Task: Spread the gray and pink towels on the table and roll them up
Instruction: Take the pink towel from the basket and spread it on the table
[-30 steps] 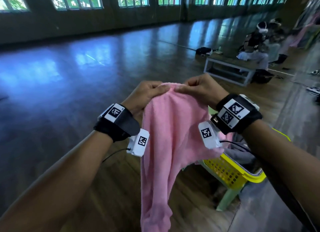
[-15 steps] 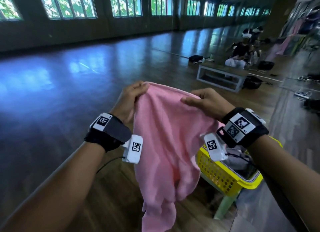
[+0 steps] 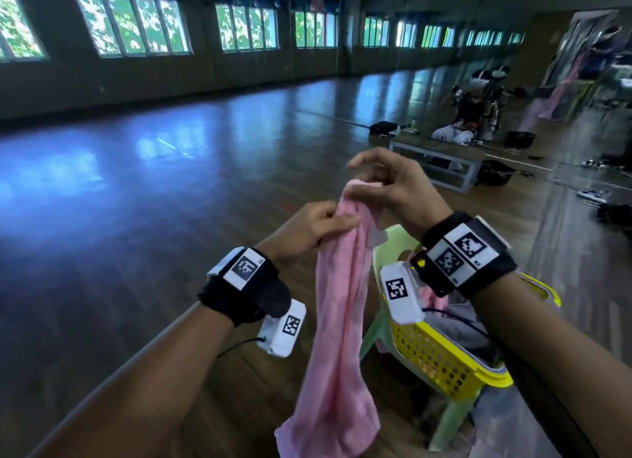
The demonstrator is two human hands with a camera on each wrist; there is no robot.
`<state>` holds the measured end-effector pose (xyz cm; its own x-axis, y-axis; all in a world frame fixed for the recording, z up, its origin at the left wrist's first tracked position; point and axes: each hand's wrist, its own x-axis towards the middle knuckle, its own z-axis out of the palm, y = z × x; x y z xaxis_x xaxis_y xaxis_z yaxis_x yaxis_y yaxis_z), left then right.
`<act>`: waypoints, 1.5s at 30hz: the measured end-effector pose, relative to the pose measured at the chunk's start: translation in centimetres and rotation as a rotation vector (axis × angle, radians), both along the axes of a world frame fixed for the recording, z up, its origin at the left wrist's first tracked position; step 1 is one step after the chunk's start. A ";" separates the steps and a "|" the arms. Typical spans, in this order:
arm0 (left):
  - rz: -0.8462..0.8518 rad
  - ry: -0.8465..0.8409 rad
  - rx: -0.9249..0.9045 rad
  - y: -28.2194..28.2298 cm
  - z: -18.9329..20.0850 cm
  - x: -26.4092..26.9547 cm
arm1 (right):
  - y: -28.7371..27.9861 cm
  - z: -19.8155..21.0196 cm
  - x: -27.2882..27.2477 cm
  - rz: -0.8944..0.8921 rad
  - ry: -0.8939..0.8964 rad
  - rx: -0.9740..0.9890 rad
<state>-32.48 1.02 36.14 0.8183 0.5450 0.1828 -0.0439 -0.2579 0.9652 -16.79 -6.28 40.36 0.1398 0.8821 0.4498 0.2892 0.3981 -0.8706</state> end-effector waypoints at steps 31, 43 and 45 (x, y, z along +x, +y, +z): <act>0.256 -0.031 0.186 0.6 -0.5 3.3 | -1.6 -5.9 3.1 -0.162 -0.083 -0.113; 0.053 0.161 0.174 -0.5 1.0 2.7 | -3.2 -7.1 3.0 -0.224 -0.040 0.001; 0.074 0.083 0.085 -0.5 0.3 2.8 | -2.8 -6.6 2.7 -0.259 -0.035 0.023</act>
